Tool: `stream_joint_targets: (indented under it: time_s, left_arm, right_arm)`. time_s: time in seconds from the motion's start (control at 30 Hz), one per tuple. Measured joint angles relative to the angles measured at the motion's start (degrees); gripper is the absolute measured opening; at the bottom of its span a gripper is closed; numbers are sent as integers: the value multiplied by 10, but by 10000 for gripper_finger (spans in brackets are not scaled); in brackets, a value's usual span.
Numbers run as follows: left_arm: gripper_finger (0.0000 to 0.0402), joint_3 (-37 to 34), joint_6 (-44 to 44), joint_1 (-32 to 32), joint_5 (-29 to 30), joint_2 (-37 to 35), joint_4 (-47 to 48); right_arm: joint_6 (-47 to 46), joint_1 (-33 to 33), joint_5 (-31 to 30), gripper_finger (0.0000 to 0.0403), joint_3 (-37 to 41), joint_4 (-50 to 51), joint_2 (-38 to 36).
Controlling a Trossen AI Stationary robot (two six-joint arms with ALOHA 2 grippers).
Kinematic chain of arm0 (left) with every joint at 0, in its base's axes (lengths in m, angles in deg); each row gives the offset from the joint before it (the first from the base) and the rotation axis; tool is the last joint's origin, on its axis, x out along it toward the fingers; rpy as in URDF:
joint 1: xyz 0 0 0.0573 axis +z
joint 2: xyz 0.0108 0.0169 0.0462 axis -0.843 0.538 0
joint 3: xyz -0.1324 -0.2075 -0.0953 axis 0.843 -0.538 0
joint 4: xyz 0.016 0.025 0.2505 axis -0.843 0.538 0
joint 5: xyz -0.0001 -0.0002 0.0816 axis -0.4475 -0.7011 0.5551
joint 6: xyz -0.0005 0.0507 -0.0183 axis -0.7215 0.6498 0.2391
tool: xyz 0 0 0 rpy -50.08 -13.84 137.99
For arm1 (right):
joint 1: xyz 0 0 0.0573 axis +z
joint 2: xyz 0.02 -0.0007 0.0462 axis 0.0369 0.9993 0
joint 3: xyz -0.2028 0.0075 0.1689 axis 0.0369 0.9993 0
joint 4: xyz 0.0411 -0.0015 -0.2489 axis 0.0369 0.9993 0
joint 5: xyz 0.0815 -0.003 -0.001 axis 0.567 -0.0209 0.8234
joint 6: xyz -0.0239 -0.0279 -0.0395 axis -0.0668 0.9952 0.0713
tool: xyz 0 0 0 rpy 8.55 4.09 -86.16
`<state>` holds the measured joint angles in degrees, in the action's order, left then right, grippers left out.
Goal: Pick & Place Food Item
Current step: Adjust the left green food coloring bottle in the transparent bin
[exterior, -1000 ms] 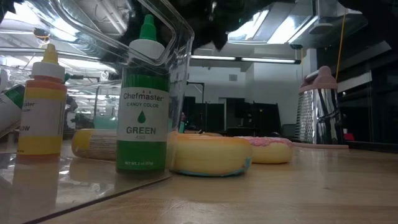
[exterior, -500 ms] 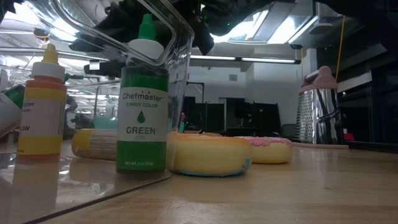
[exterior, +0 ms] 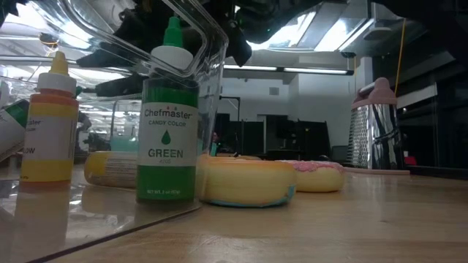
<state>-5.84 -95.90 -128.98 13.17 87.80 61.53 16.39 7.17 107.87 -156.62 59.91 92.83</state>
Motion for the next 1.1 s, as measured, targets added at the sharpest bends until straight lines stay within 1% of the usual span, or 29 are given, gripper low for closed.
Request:
stream_joint_targets:
  time_s: [0.17,0.47,0.77,1.1]
  left_arm:
    - [141,0,0,0,0,0,-1]
    - [141,0,-1,0,0,0,-1]
    - [141,0,-1,0,0,0,-2]
    - [141,0,-1,0,0,0,-2]
  right_arm:
    - [-10,0,5,189,0,-18,3]
    - [-10,0,4,189,0,-14,3]
    - [-18,0,7,189,0,-21,24]
    - [-17,0,8,189,0,-35,27]
